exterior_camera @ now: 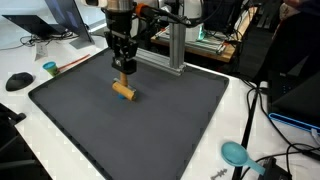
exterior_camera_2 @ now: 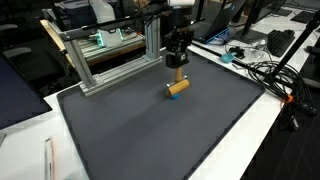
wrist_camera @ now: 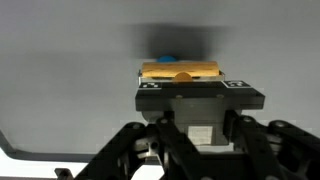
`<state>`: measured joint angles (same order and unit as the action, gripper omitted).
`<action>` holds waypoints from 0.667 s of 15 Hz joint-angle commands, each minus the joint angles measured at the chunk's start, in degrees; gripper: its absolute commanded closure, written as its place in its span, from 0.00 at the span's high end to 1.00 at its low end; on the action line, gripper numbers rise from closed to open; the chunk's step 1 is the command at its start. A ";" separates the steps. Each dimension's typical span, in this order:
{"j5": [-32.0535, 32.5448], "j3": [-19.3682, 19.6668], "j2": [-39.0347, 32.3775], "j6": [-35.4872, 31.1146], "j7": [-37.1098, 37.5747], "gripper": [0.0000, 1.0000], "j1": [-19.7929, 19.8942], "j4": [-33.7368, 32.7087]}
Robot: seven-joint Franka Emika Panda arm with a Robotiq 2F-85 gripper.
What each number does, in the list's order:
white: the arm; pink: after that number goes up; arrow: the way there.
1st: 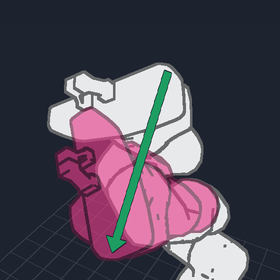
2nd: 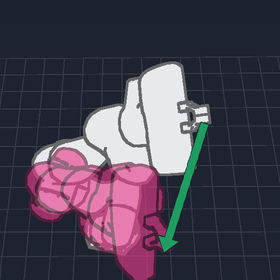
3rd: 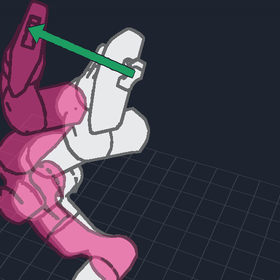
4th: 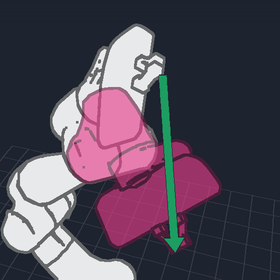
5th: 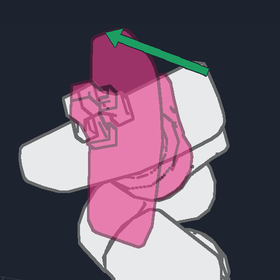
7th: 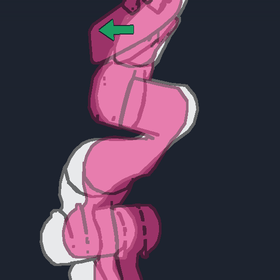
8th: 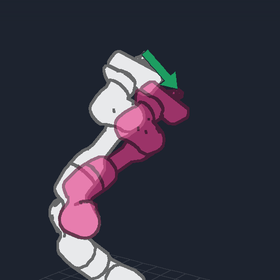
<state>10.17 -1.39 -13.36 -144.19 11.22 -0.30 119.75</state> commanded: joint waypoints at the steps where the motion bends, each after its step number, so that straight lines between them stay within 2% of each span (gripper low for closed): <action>1: -2.15 0.40 -2.88 -0.15 -2.31 0.22 -0.72 -0.92; 10: -7.93 -0.23 -5.64 -0.96 -6.70 0.22 0.76 -1.80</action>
<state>6.78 -1.29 -14.81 -144.20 7.69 -0.07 118.65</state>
